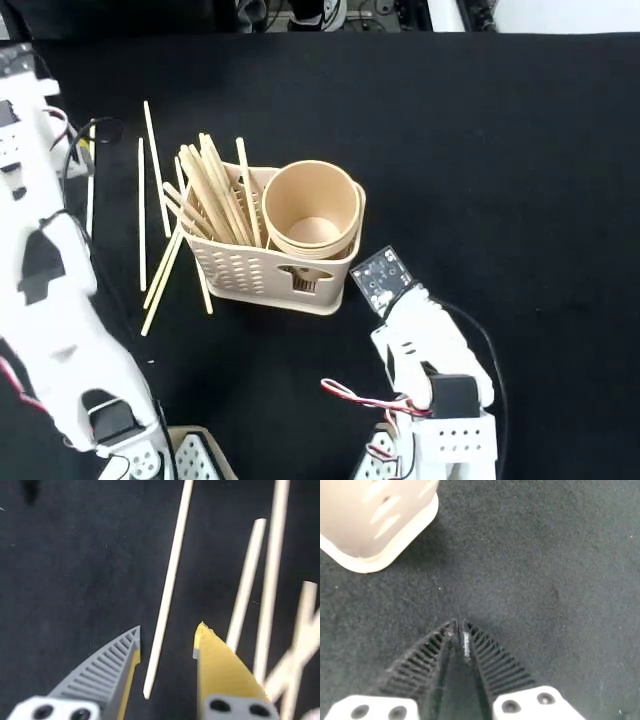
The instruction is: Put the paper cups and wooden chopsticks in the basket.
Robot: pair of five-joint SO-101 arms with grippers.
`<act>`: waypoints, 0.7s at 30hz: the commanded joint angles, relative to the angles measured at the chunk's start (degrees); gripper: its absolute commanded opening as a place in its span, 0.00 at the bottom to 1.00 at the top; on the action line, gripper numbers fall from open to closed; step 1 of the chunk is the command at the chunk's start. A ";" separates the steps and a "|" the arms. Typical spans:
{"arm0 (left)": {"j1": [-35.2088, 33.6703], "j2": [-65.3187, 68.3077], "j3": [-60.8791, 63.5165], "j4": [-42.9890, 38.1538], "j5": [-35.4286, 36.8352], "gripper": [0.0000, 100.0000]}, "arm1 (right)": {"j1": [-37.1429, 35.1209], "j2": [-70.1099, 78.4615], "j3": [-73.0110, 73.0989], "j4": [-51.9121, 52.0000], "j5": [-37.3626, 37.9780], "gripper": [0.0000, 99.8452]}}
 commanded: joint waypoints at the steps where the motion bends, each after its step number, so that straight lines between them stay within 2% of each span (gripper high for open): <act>1: -1.01 13.89 -14.37 0.35 -3.96 0.18 | 0.44 -4.00 -0.13 0.18 0.35 0.01; 9: -1.89 33.67 -37.49 7.65 -6.51 0.18 | 0.44 -4.00 -0.13 0.18 0.35 0.01; 18: -2.59 44.66 -58.77 17.58 -11.52 0.03 | 0.44 -4.00 -0.13 0.18 0.35 0.01; 21: -2.95 45.54 -61.49 19.96 -11.25 0.03 | 0.44 -4.00 -0.13 0.18 0.35 0.01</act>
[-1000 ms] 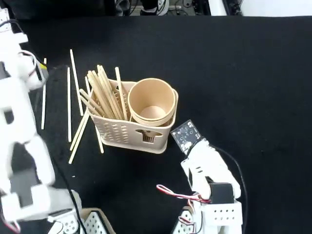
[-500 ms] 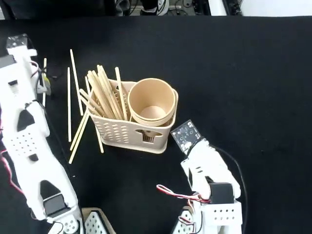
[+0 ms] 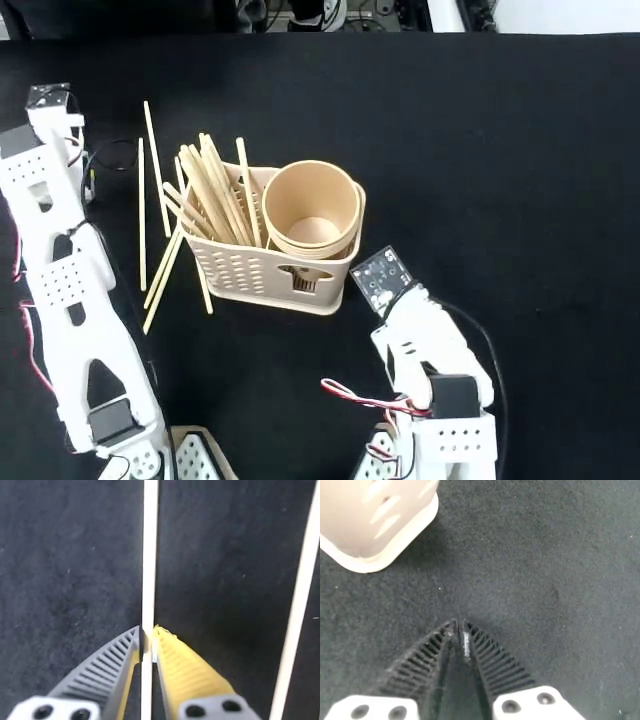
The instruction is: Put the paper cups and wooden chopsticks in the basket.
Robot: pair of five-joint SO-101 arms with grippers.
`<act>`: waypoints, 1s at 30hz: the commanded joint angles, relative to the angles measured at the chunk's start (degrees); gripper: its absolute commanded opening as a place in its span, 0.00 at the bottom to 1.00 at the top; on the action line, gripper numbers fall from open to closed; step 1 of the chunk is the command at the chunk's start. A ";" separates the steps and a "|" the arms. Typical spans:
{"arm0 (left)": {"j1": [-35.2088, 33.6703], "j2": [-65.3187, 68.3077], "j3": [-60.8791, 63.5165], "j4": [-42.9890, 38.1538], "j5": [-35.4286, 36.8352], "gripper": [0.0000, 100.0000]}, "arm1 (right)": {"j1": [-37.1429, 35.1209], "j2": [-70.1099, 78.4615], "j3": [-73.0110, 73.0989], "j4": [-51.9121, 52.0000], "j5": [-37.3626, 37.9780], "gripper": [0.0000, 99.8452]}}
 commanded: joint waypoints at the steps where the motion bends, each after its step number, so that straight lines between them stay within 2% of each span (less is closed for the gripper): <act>1: -1.71 -0.26 -5.76 2.99 -0.44 0.03 | 0.44 -4.00 -0.13 0.18 0.35 0.01; 3: -2.07 -1.67 -5.41 3.08 2.55 0.03 | 0.44 -4.00 -0.13 0.18 0.35 0.01; 7: -4.09 -5.98 -1.98 3.16 14.59 0.03 | 0.44 -4.00 -0.13 0.09 0.35 0.01; 9: -4.88 -10.37 2.07 3.25 17.49 0.03 | 0.44 -4.00 -0.13 0.09 0.35 0.01; 19: -2.95 -51.96 48.84 1.49 18.37 0.03 | 0.44 -4.00 -0.13 0.00 0.35 0.01; 24: -0.22 -71.12 70.81 -7.65 18.37 0.03 | 0.44 -4.00 -0.13 0.00 0.35 0.01; 30: 4.53 -96.79 101.41 -27.43 18.55 0.03 | 0.44 -4.00 -0.13 -0.18 0.35 0.01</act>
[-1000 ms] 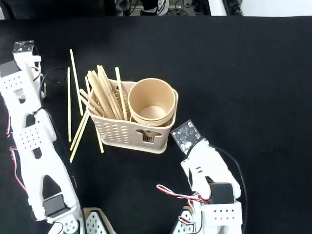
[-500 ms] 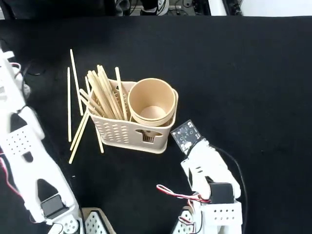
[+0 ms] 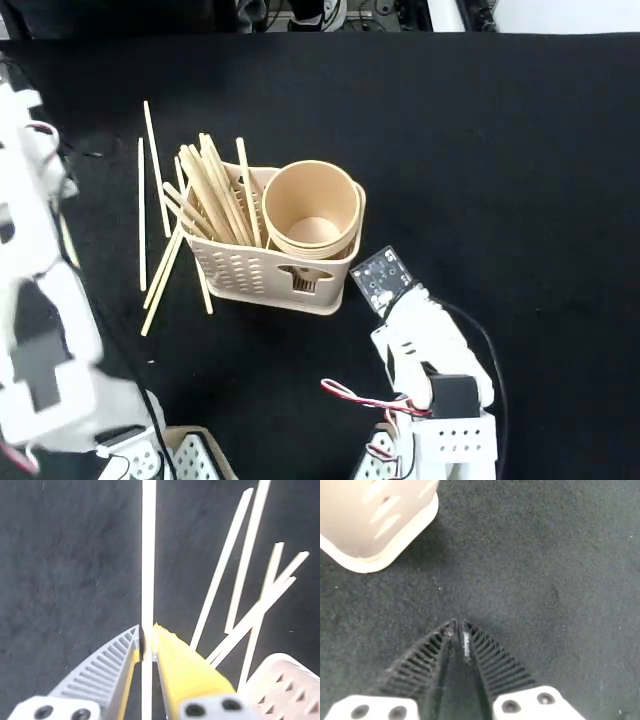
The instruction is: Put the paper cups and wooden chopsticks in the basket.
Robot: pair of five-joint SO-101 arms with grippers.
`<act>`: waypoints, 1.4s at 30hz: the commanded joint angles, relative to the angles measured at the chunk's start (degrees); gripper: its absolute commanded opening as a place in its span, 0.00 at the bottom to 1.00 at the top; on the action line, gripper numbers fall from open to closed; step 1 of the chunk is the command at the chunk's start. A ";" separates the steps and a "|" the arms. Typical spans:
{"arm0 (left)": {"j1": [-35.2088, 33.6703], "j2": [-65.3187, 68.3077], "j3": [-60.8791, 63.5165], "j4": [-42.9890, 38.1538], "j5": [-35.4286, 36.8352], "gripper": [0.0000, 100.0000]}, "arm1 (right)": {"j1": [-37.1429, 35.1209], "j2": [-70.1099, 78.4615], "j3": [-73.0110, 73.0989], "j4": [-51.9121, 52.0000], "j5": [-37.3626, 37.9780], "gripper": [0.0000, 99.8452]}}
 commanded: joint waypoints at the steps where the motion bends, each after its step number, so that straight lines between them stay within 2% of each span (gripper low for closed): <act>1: 3.91 -23.38 23.25 -15.65 0.62 0.03 | 0.44 -4.00 -0.13 -0.18 0.35 0.01; 9: 11.03 -62.51 46.37 -38.33 0.88 0.03 | 0.44 -4.00 -0.13 -0.18 0.35 0.01; 16: 24.84 -103.21 62.46 -53.54 0.79 0.03 | 0.44 -4.00 -0.13 -0.18 0.35 0.01; 18: 29.76 -102.86 64.04 -57.76 0.62 0.03 | 0.44 -4.00 -0.13 -0.18 0.35 0.01; 25: 40.04 -88.79 66.15 -66.37 3.08 0.03 | 0.44 -4.00 -0.13 -0.26 0.35 0.01; 30: 39.78 -86.59 73.98 -67.34 8.44 0.03 | 0.44 -4.00 -0.13 -0.26 0.35 0.01; 36: 39.16 -86.42 80.40 -67.34 8.62 0.03 | 0.44 -4.00 -0.13 -0.26 0.35 0.01; 42: 39.25 -86.59 81.01 -67.16 8.79 0.03 | 0.44 -4.00 -0.13 -0.18 0.35 0.01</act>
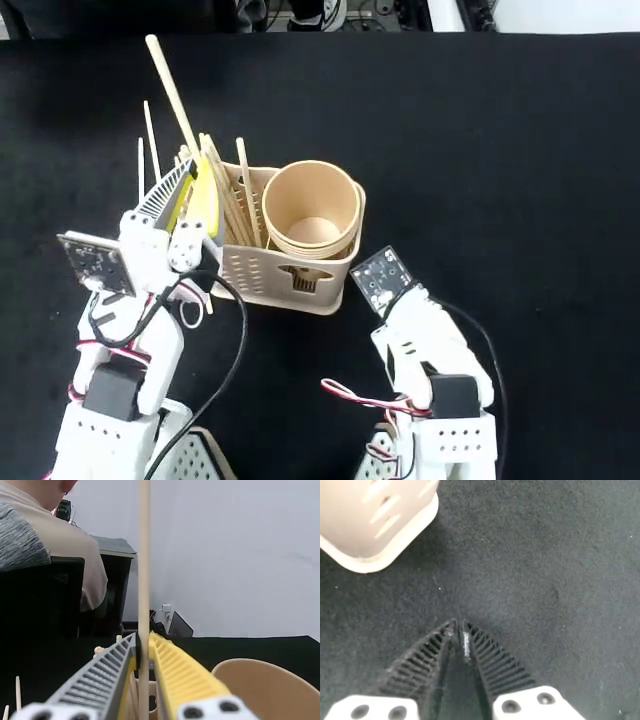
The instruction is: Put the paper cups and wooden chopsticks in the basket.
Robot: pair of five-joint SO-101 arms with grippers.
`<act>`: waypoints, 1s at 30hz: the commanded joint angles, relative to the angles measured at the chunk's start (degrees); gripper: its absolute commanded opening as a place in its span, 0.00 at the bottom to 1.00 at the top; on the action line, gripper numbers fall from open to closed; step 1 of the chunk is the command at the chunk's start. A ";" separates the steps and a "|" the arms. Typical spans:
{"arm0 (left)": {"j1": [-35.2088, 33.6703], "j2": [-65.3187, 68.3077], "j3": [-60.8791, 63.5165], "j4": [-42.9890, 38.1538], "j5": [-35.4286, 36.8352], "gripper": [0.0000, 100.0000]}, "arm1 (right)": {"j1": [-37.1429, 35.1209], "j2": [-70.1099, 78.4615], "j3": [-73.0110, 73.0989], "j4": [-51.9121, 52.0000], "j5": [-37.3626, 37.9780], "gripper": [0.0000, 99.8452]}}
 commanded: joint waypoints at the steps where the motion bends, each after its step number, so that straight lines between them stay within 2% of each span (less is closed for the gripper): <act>1: 0.48 0.09 -0.04 -0.62 0.62 0.03 | 0.44 -4.00 -0.13 -0.18 0.35 0.01; 3: 0.66 0.35 -0.04 -0.44 0.62 0.05 | 0.44 -4.00 -0.13 -0.18 0.35 0.01; 6: 0.31 0.09 -1.01 3.52 1.49 0.17 | 0.44 -4.00 -0.13 -0.18 0.35 0.01; 9: 0.31 0.26 -5.32 10.37 4.22 0.18 | 0.44 -4.00 -0.13 -0.18 0.35 0.01; 14: -0.13 0.00 -15.60 22.59 3.60 0.18 | 0.44 -4.00 -0.13 -0.26 0.35 0.01; 18: -9.98 1.93 -30.11 34.29 0.62 0.20 | 0.44 -4.00 -0.13 -0.26 0.35 0.01; 22: -19.21 11.96 -42.77 43.25 0.62 0.20 | 0.44 -4.00 -0.13 -0.26 0.35 0.01; 25: -20.26 23.21 -48.75 45.98 0.53 0.20 | 0.44 -4.00 -0.13 -0.26 0.35 0.01; 30: -20.79 42.99 -54.37 45.80 0.35 0.20 | 0.44 -4.00 -0.13 -0.26 0.35 0.01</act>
